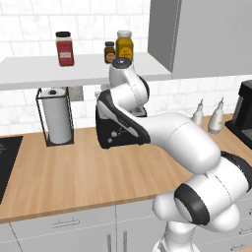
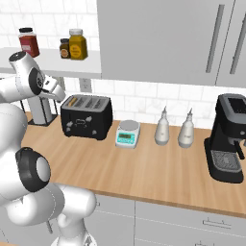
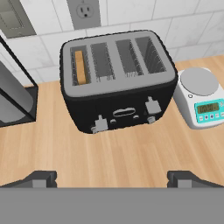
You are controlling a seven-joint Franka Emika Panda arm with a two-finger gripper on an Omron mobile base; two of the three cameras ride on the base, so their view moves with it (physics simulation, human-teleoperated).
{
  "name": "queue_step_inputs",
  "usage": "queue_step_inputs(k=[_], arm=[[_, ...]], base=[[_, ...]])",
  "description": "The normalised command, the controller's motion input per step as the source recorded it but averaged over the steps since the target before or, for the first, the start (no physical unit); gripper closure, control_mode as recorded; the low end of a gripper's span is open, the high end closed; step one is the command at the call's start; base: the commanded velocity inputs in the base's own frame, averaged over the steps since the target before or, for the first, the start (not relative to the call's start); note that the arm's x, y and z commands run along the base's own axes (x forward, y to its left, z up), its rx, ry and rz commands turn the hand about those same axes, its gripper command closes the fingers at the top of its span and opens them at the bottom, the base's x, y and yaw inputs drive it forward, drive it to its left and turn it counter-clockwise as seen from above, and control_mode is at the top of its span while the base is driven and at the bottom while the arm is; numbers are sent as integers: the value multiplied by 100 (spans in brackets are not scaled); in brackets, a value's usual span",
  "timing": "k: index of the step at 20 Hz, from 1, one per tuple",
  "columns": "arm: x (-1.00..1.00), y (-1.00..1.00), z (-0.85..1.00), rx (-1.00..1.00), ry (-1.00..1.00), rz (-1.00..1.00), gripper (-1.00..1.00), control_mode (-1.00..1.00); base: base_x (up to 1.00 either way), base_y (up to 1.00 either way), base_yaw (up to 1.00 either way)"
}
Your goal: Start the toaster. Once the lever pops up, take the bread to the plate on the dining counter.
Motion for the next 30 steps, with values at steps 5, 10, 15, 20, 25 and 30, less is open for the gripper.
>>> queue_step_inputs(k=[5,10,15,20,25,30], arm=[[0,0,0,0,0,0,-100,-100],[0,0,0,0,0,0,-100,-100],[0,0,0,0,0,0,-100,-100],[0,0,0,0,0,0,-100,-100],[0,0,0,0,0,0,-100,-100],[0,0,0,0,0,0,-100,-100]], base=[[0,0,0],[0,0,0],[0,0,0],[0,0,0],[0,0,0],[0,0,0]])
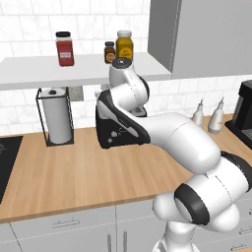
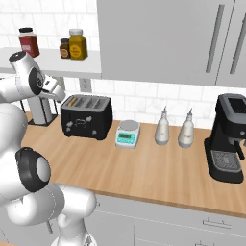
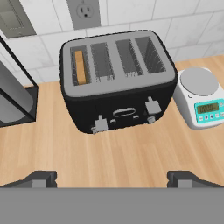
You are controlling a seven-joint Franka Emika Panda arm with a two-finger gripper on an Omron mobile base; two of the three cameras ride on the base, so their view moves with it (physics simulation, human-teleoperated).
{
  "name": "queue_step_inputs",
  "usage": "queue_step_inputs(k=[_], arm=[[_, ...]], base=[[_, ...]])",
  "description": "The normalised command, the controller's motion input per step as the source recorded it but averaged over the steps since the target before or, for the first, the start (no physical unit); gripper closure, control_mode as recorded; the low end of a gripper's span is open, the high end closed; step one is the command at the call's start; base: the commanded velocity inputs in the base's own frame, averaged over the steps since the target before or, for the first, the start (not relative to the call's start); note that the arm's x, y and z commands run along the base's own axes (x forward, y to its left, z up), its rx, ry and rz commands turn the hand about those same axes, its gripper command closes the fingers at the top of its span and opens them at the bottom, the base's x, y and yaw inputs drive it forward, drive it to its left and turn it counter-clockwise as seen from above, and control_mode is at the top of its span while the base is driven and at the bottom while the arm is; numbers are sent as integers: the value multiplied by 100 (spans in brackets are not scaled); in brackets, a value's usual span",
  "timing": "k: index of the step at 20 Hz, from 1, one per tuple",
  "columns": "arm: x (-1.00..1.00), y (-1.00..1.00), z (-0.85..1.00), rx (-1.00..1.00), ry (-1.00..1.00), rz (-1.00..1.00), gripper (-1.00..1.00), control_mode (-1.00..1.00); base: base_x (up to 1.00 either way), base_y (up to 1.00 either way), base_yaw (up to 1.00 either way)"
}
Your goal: Start the toaster. Once the lever pops up, take the bread to the plate on the dining counter.
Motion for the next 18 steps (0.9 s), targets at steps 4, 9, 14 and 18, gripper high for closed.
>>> queue_step_inputs(k=[4,9,14,18], arm=[[0,0,0,0,0,0,-100,-100],[0,0,0,0,0,0,-100,-100],[0,0,0,0,0,0,-100,-100],[0,0,0,0,0,0,-100,-100]], base=[[0,0,0],[0,0,0],[0,0,0],[0,0,0]])
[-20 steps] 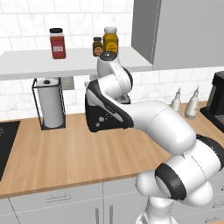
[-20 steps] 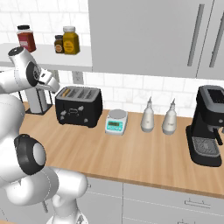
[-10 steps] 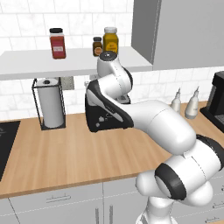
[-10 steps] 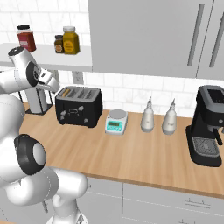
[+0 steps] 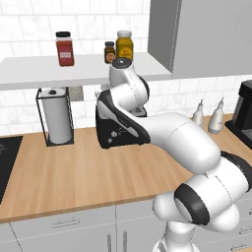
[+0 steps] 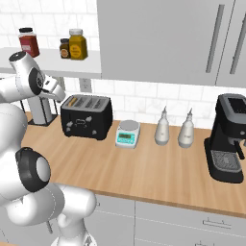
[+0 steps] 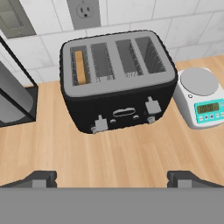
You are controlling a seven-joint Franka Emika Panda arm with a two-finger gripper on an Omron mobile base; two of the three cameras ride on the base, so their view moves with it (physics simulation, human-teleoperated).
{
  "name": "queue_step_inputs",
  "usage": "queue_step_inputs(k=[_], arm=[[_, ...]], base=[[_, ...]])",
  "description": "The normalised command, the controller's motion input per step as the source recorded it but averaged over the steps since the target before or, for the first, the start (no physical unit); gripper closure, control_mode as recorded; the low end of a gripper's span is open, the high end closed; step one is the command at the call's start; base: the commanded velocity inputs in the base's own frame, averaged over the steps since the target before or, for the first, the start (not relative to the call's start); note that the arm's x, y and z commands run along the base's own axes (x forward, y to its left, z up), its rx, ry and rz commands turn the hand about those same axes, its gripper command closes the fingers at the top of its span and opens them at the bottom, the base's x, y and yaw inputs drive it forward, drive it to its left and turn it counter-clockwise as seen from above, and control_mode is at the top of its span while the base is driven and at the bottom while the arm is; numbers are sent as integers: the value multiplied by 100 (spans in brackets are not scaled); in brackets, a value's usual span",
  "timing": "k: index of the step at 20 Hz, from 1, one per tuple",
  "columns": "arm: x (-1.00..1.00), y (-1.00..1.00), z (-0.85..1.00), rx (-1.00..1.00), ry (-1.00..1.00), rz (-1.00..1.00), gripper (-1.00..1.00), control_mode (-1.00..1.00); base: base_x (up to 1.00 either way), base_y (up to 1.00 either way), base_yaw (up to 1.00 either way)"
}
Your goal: Start the toaster. Once the lever pops up, take the bread to the plate on the dining counter.
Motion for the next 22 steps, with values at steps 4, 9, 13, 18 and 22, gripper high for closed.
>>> queue_step_inputs(k=[4,9,13,18,22], arm=[[0,0,0,0,0,0,-100,-100],[0,0,0,0,0,0,-100,-100],[0,0,0,0,0,0,-100,-100],[0,0,0,0,0,0,-100,-100],[0,0,0,0,0,0,-100,-100]], base=[[0,0,0],[0,0,0],[0,0,0],[0,0,0],[0,0,0]])
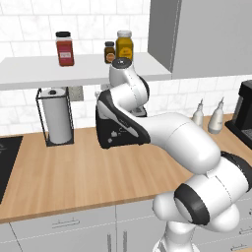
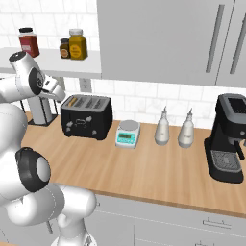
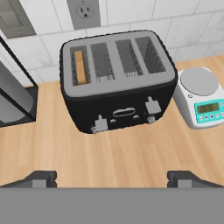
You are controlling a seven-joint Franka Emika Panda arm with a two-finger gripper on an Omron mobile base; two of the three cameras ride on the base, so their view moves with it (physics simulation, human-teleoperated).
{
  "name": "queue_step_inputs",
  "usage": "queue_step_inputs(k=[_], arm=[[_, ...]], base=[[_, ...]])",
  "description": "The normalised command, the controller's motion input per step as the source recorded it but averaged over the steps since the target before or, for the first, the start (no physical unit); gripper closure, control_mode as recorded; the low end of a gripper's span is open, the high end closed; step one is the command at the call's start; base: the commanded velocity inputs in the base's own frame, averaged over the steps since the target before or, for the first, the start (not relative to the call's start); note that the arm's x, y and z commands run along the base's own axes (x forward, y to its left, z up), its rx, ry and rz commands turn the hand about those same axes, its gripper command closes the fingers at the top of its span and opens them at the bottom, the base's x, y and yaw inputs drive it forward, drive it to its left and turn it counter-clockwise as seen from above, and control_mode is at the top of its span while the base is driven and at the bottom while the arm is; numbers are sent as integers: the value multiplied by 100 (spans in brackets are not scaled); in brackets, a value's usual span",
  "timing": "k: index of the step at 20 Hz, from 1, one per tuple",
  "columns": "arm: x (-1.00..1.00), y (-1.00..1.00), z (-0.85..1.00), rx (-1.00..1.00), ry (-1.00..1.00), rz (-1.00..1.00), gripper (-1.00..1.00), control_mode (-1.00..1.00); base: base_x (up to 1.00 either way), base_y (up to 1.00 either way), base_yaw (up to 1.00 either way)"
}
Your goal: Start the toaster. Once the lever pops up, take the bread to the plate on the dining counter.
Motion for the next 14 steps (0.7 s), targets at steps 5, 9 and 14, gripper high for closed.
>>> queue_step_inputs(k=[5,9,14], arm=[[0,0,0,0,0,0,-100,-100],[0,0,0,0,0,0,-100,-100],[0,0,0,0,0,0,-100,-100]], base=[[0,0,0],[0,0,0],[0,0,0]])
